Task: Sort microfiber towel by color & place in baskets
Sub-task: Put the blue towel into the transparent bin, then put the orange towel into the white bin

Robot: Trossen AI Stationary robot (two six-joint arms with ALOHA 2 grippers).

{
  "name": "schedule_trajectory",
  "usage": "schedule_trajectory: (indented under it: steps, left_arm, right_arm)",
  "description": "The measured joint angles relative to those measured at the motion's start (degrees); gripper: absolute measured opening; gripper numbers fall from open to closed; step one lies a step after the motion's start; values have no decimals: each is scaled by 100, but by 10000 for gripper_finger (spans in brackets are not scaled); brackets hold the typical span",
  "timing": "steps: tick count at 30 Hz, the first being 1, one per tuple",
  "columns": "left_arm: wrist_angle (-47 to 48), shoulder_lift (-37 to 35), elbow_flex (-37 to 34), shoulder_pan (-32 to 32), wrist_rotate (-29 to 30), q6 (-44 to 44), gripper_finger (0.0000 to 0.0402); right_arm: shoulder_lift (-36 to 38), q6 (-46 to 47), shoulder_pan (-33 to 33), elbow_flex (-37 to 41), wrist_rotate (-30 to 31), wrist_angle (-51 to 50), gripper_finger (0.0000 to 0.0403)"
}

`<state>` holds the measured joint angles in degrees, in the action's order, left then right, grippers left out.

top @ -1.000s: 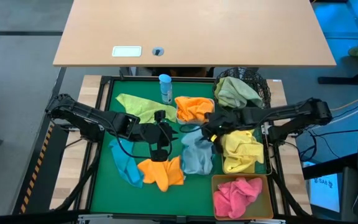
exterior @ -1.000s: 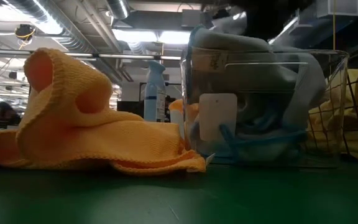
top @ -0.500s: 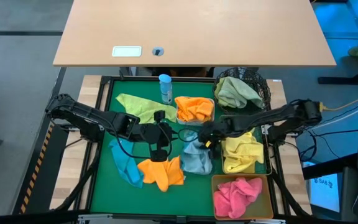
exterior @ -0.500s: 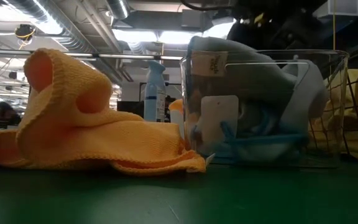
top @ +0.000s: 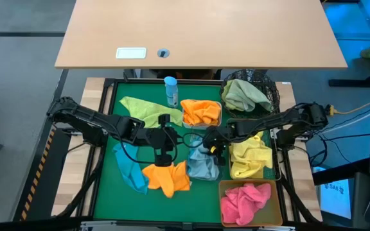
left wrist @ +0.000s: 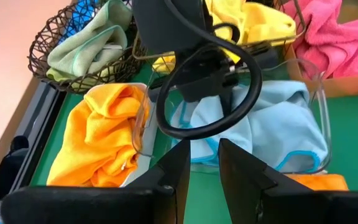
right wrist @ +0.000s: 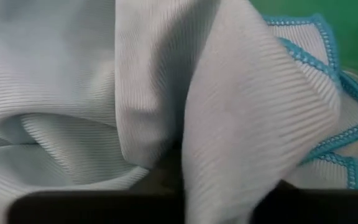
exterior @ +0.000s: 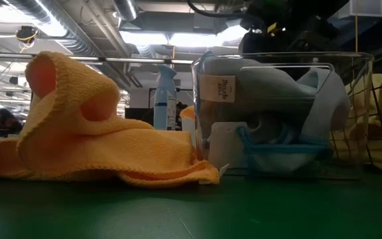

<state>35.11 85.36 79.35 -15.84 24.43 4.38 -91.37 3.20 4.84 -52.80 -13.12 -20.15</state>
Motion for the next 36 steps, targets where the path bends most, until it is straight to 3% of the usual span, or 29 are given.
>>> schedule_trajectory:
  steps: [8, 13, 20, 26, 36]
  left_arm:
    - [331, -2, 0, 0, -60, 62, 80]
    - [580, -2, 0, 0, -462, 483, 80]
    - [685, -2, 0, 0, -1046, 874, 80]
    - [667, 5, -22, -45, -1087, 901, 80]
    - [538, 26, -710, -314, -1650, 1504, 80]
  right_arm:
    - [-2, -22, 0, -413, -1, -611, 186]
    - [-2, -13, 0, -910, -1, -1394, 228]
    - [-2, -6, 0, -1560, 0, -2284, 241]
    - [-2, -48, 2, -2125, 333, -3240, 241]
    - [-2, -50, 2, -2886, 607, -4108, 241]
